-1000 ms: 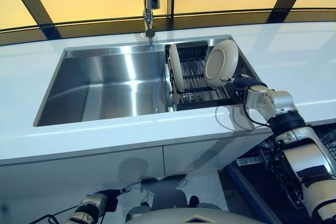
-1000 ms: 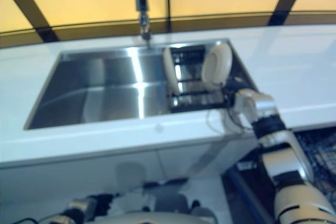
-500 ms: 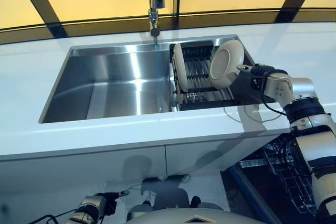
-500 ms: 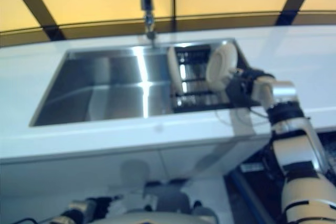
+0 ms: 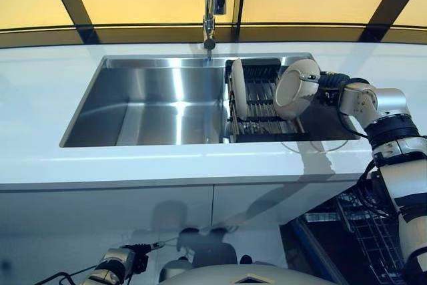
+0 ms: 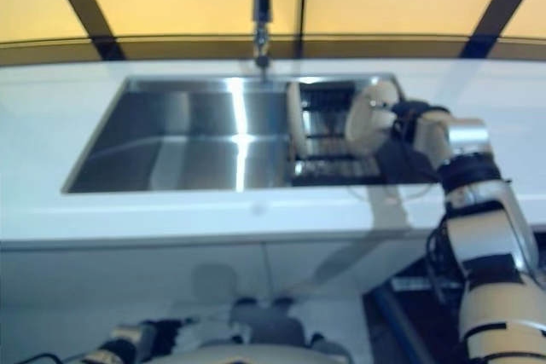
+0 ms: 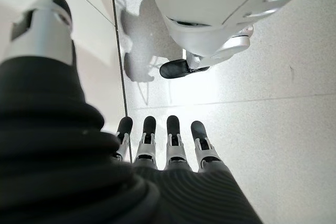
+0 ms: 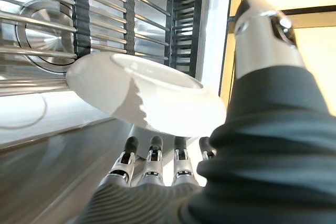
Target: Take plates into dishwasher
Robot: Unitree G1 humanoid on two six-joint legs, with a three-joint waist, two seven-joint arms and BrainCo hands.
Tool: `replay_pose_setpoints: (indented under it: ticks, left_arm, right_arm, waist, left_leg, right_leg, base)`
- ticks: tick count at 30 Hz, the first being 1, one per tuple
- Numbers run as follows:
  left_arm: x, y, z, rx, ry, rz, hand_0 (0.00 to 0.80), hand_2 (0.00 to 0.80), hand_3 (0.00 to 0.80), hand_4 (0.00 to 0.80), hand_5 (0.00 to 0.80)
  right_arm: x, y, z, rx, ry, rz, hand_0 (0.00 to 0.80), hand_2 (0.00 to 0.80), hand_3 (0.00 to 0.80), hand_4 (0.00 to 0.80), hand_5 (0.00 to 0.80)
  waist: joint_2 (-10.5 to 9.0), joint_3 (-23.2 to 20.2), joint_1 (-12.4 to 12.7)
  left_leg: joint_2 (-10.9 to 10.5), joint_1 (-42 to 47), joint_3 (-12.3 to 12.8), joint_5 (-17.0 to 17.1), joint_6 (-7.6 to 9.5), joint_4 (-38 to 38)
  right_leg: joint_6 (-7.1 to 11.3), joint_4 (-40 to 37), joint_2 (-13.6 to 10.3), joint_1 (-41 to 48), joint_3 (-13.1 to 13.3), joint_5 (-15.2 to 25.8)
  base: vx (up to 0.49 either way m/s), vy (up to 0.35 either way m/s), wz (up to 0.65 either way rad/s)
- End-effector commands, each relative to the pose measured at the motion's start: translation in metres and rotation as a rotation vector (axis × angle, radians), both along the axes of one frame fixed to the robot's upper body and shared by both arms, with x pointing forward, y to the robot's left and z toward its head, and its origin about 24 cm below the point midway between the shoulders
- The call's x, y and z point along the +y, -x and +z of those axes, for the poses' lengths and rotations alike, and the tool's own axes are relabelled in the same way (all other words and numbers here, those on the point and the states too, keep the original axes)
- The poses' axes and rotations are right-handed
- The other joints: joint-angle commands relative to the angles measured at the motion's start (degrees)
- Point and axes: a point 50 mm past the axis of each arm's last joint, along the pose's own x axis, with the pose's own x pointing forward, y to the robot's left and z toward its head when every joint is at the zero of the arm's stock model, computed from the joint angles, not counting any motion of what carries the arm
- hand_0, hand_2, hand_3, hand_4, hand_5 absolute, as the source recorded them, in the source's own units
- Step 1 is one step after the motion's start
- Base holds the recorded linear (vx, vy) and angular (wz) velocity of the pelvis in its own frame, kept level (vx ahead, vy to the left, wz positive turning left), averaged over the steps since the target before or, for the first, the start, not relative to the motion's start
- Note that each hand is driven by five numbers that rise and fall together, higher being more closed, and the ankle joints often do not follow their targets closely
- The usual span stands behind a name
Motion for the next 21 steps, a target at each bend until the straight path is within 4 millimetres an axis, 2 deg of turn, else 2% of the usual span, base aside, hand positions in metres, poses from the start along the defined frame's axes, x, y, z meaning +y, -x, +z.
replay_pose_setpoints:
  ticks: [1, 6, 13, 21]
  left_arm:
    - [0.009, -0.016, 0.005, 0.024, -0.057, -0.048, 0.0, 0.0, 0.0, 0.0, 0.0]
    - [0.01, -0.017, 0.006, 0.032, -0.062, -0.041, 0.0, 0.0, 0.0, 0.0, 0.0]
    - [0.008, -0.02, 0.007, 0.037, -0.059, -0.051, 0.0, 0.0, 0.0, 0.0, 0.0]
    - [0.004, -0.023, 0.007, 0.041, -0.054, -0.044, 0.0, 0.0, 0.0, 0.0, 0.0]
  right_arm:
    - [-0.003, -0.007, 0.02, -0.023, 0.005, -0.016, 0.0, 0.0, 0.0, 0.0, 0.0]
    - [-0.002, -0.004, 0.002, 0.035, -0.009, -0.019, 0.0, 0.0, 0.0, 0.0, 0.0]
    - [-0.003, -0.001, -0.013, 0.089, -0.03, -0.021, 0.0, 0.0, 0.0, 0.0, 0.0]
    - [-0.005, -0.002, -0.016, 0.079, 0.017, -0.018, 0.0, 0.0, 0.0, 0.0, 0.0]
  waist:
    - [-1.0, -2.12, 0.99]
    - [-0.56, -1.69, 1.15]
    - [0.15, -0.68, 1.26]
    - [1.35, 0.79, 1.35]
  left_leg:
    - [-0.27, -3.24, 0.45, -1.68, 0.9, 2.78]
    - [-0.22, -3.6, 0.29, -1.47, 0.94, 2.85]
    - [-0.24, -4.32, -0.24, -1.42, 1.04, 3.46]
    - [-0.34, -5.61, -1.09, -0.98, 0.94, 3.93]
  right_leg:
    - [2.96, 5.55, -2.6, 0.66, 0.16, -6.79]
    - [2.97, 5.71, -2.71, 0.55, 0.07, -6.93]
    - [2.92, 6.55, -2.99, -0.08, 0.03, -7.11]
    - [2.74, 7.35, -3.16, -1.1, 0.03, -7.21]
  base:
    - [0.0, 0.0, 0.0]
    - [0.0, 0.0, 0.0]
    - [0.023, 0.004, 0.05]
    - [0.013, 0.008, 0.01]
